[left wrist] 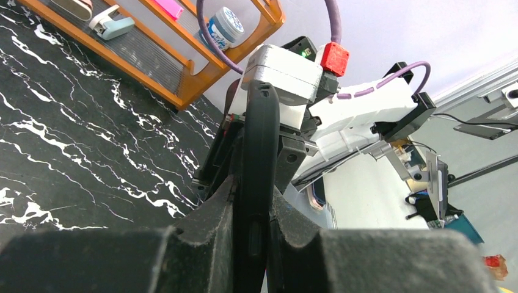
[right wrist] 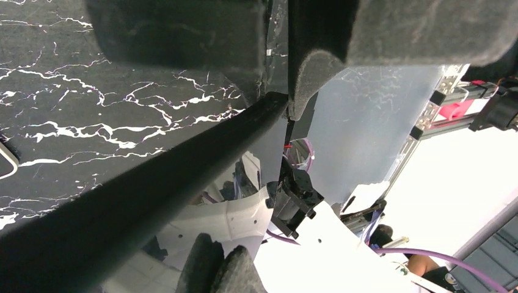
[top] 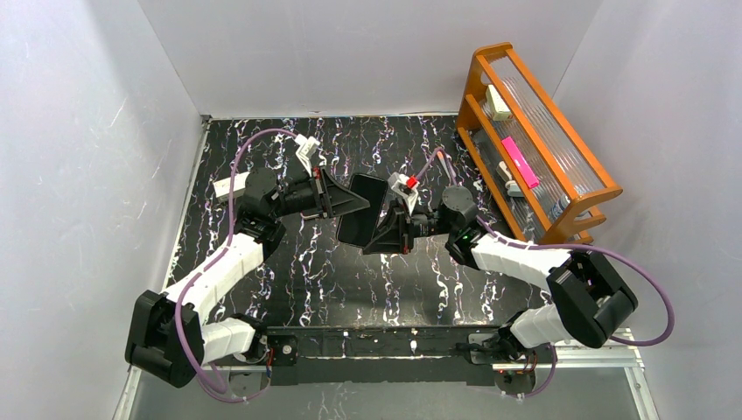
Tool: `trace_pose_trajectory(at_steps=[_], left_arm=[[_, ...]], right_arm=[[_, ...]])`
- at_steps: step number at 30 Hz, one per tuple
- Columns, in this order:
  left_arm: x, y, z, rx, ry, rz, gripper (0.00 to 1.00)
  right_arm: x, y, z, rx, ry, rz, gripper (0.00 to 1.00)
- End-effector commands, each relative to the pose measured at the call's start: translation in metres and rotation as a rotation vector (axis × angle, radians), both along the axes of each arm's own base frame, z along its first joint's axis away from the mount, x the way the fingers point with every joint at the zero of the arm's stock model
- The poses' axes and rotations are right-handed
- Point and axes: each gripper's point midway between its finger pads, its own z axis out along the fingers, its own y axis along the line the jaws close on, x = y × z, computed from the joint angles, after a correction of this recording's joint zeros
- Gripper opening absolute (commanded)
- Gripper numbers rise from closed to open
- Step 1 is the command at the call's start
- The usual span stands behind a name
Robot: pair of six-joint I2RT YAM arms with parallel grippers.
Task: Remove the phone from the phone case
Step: Remove the phone case from the phone.
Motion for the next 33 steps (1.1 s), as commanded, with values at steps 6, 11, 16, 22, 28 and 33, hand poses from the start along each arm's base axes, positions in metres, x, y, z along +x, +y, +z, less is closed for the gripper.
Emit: trace_pose_trajectory(at_steps=[6,11,16,22,28,33], left_arm=[[-0.010,0.001,0.026,-0.051,0.069,-0.022,0.00],[-0.011,0.001,0.022,-0.052,0.107,-0.029,0.00],[-0.004,-0.002,0.015,-0.042,0.146,-0.017,0.00],[0.012,-0.005,0.006,-0.018,0.165,0.022,0.00],[0.024,-0.009,-0.005,-0.001,0.209,0.029,0.00],[0.025,-0.010,-0.016,0.014,0.243,0.022,0.00]], right_arm=[[0.020,0.009,0.017,0.025,-0.290,-0.007,0.01],[0.028,0.012,0.013,-0.017,-0.368,-0.001,0.01],[0.029,0.012,0.013,-0.036,-0.422,0.028,0.01],[0.026,0.009,0.019,-0.031,-0.462,0.052,0.01],[0.024,0.008,0.018,-0.033,-0.478,0.060,0.01],[0.032,0.008,0.015,-0.052,-0.501,0.014,0.02]])
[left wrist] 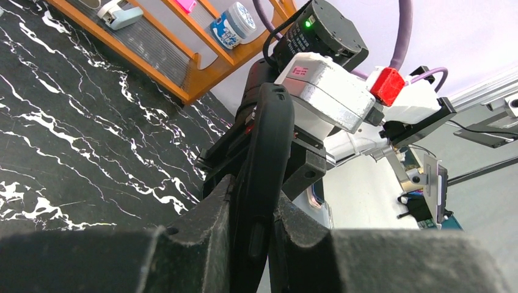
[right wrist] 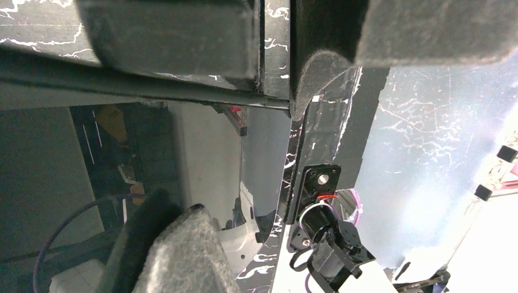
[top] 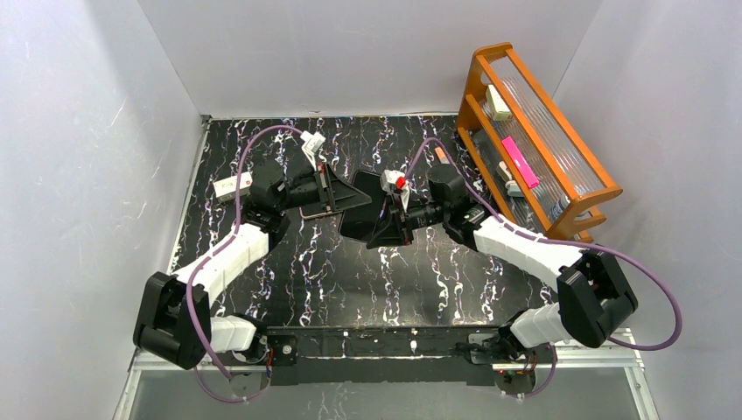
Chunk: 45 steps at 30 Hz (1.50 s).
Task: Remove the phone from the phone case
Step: Remove the phone case from the phone.
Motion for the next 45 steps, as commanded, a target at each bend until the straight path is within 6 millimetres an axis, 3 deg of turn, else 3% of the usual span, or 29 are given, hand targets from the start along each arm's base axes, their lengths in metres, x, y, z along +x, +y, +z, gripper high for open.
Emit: trace_pose_trajectory(at_steps=[1,15,23,29,35,45], left_arm=[[0.010,-0.003,-0.004,-0.002,0.203,0.047,0.00],[0.013,-0.004,-0.009,0.010,0.207,0.056,0.00],[0.010,0.001,-0.002,0.007,0.156,0.078,0.00],[0.013,0.006,0.005,-0.023,0.127,0.141,0.00],[0.013,0.011,0.014,-0.113,0.157,0.183,0.00],[0.004,0.015,0.027,-0.175,0.151,0.180,0.00]], right_arm=[[0.015,0.013,0.033,0.117,-0.319,0.000,0.02],[0.028,0.007,0.036,0.080,-0.367,-0.087,0.06],[0.019,-0.009,0.032,0.141,-0.228,-0.217,0.39],[0.004,-0.022,0.042,0.248,-0.106,-0.292,0.52],[0.002,-0.026,0.052,0.333,-0.004,-0.345,0.53],[0.005,-0.019,0.055,0.392,0.113,-0.339,0.47]])
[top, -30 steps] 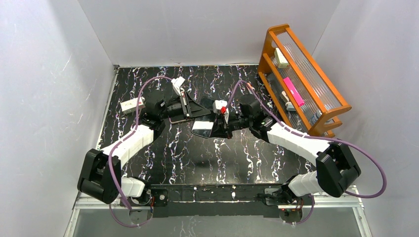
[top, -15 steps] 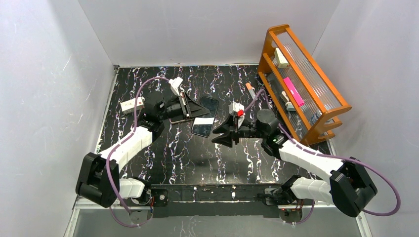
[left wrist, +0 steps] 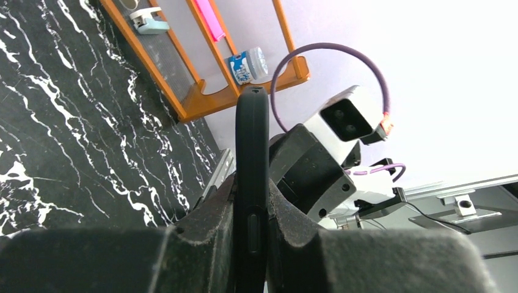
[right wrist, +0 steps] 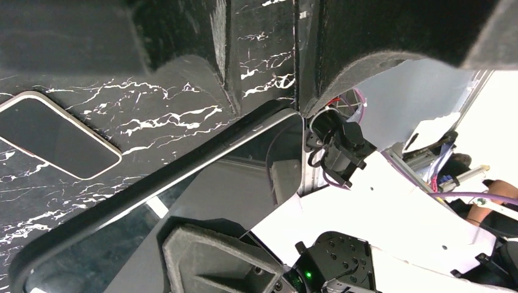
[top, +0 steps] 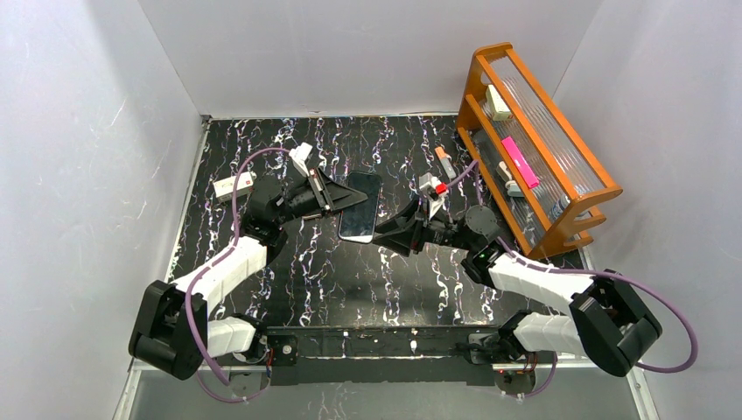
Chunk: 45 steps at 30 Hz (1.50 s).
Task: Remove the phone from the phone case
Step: Remove the phone case from the phone.
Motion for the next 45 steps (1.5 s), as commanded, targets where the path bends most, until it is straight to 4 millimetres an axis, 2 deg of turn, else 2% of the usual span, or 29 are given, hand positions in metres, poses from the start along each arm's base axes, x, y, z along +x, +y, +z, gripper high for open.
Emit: trace_pose_trajectory(at_steps=[1,8,23,26,31,39,45], left_arm=[[-0.012,0.005,0.046,-0.091,-0.136,0.003,0.00],[-0.018,0.004,0.051,-0.119,-0.132,-0.014,0.00],[-0.036,0.004,0.079,-0.247,-0.127,-0.058,0.00],[-0.038,0.004,0.081,-0.251,-0.139,-0.056,0.00],[-0.040,-0.003,0.070,-0.233,-0.138,-0.067,0.00],[-0.049,-0.024,0.047,-0.198,-0.126,-0.089,0.00],[-0.042,-0.029,0.024,-0.161,-0.094,-0.072,0.00]], right_arm=[[0.002,0.001,0.024,0.096,-0.013,-0.002,0.46],[0.008,0.004,0.021,0.095,0.015,-0.019,0.41],[0.023,0.010,0.001,0.069,0.067,-0.056,0.33],[0.022,0.010,0.005,0.083,0.068,-0.049,0.32],[0.018,0.010,0.022,0.121,0.063,-0.028,0.33],[0.025,0.009,0.049,0.179,0.083,-0.061,0.36],[0.030,0.005,0.059,0.230,0.112,-0.099,0.36]])
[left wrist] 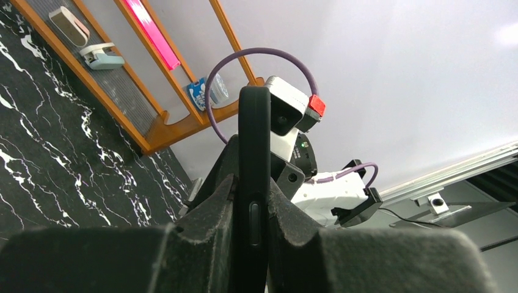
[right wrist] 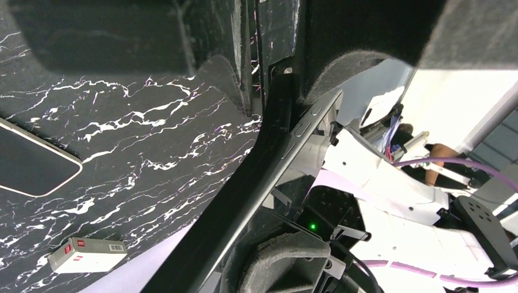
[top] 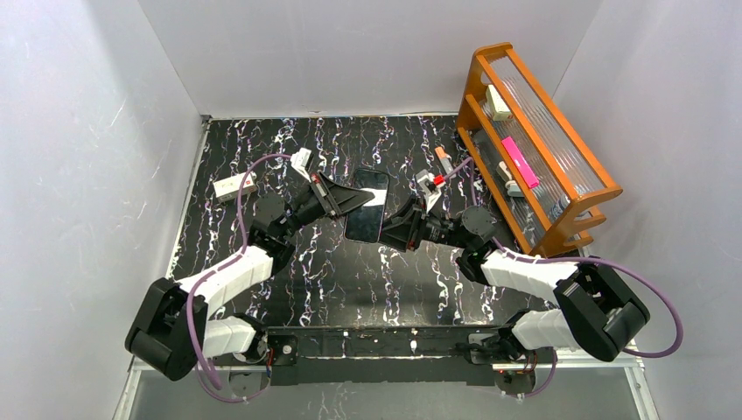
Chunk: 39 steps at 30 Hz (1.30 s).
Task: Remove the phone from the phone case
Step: Remove the phone case from the phone.
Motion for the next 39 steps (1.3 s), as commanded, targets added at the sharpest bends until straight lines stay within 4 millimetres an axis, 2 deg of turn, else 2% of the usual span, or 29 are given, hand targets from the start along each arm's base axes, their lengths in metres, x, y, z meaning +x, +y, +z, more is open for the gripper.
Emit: trace_pose_trajectory(at_steps=[1,5,7,11,15,19,24,28,32,39], left_arm=[[-0.021,-0.013,-0.010,0.012,-0.013,-0.094,0.00],[-0.014,-0.017,-0.027,0.041,0.022,-0.089,0.00],[-0.012,-0.018,-0.035,0.056,0.033,-0.087,0.04],[-0.003,-0.013,-0.046,0.096,0.043,-0.053,0.18],[0.008,-0.009,-0.061,0.209,0.045,-0.004,0.35],[0.021,-0.002,-0.072,0.363,0.023,0.062,0.58],[0.036,0.014,-0.075,0.578,-0.036,0.137,0.73],[0.046,0.035,-0.075,0.783,-0.112,0.192,0.78],[0.047,0.057,-0.073,0.982,-0.220,0.220,0.80],[0.026,0.054,-0.077,1.171,-0.483,0.169,0.81]], right_arm=[[0.028,-0.003,0.057,0.150,-0.062,-0.147,0.36],[0.026,-0.003,0.058,0.163,-0.050,-0.138,0.34],[0.026,-0.004,0.055,0.161,-0.035,-0.137,0.30],[0.025,-0.005,0.045,0.146,0.006,-0.138,0.15],[0.026,-0.006,0.032,0.102,0.063,-0.155,0.02],[0.029,-0.010,0.019,0.063,0.138,-0.191,0.01],[0.034,-0.012,0.003,0.012,0.229,-0.229,0.01],[0.041,-0.011,-0.012,-0.047,0.326,-0.266,0.01],[0.046,-0.011,-0.027,-0.104,0.435,-0.297,0.01],[0.051,-0.009,-0.040,-0.157,0.567,-0.330,0.01]])
